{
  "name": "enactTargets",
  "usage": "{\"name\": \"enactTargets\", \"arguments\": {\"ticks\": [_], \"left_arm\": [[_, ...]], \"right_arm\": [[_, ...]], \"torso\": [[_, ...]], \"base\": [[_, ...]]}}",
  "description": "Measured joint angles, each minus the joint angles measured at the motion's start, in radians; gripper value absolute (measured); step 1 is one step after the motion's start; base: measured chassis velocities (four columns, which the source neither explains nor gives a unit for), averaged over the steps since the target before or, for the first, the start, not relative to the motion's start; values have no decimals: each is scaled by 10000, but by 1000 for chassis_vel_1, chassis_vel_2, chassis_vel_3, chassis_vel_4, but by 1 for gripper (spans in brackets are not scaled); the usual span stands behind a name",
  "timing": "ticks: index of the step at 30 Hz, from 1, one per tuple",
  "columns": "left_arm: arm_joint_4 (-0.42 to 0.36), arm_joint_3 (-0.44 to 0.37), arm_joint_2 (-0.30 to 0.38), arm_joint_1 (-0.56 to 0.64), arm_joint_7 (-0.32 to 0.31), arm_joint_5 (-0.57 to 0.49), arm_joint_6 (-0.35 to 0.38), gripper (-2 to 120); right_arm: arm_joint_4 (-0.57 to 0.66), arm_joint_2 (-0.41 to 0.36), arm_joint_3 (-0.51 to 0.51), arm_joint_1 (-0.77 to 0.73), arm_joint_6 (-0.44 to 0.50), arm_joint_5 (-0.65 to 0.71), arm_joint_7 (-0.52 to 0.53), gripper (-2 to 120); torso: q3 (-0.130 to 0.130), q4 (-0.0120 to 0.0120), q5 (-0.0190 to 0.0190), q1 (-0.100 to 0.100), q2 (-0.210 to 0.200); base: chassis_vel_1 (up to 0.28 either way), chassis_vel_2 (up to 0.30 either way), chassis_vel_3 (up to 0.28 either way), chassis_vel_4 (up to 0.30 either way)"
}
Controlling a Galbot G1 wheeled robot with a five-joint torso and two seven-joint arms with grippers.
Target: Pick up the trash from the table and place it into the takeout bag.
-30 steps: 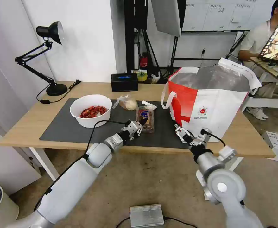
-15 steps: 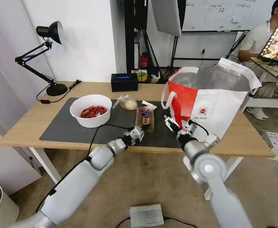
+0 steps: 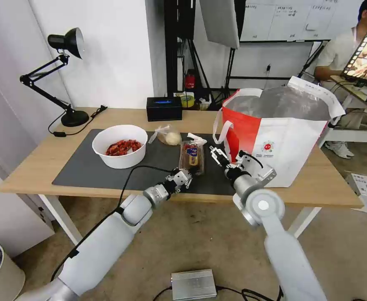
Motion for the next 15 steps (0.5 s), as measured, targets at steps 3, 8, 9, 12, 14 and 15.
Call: {"name": "enactTargets", "arguments": {"ticks": [3, 8, 9, 12, 14, 15], "left_arm": [[35, -9, -23, -13, -4, -13, -7, 0], [48, -92, -19, 3, -8, -40, -46, 0], [48, -92, -19, 3, -8, -40, -46, 0], [58, -124, -14, 20, -8, -52, -62, 0], [51, -152, 4, 46, -9, -58, -69, 0], [40, -168, 11, 61, -8, -62, -71, 0]], "right_arm": [[-340, 81, -107, 211, -49, 11, -27, 100], [-894, 285, -207, 645, -498, 407, -25, 100], [-894, 285, -207, 645, -498, 407, -25, 100], [-1209, 362, -189, 802, -795, 598, 25, 100], [-1384, 390, -169, 874, -935, 656, 33, 100], [-1485, 410, -157, 910, -978, 679, 35, 100]], "torso": [[0, 0, 0, 0, 0], [0, 0, -1, 0, 0], [0, 0, -1, 0, 0], [0, -1, -1, 1, 0], [1, -1, 0, 0, 0], [0, 0, 0, 0, 0]], "base": [[0, 0, 0, 0], [0, 0, 0, 0], [0, 0, 0, 0], [0, 0, 0, 0], [0, 0, 0, 0], [0, 0, 0, 0]]}}
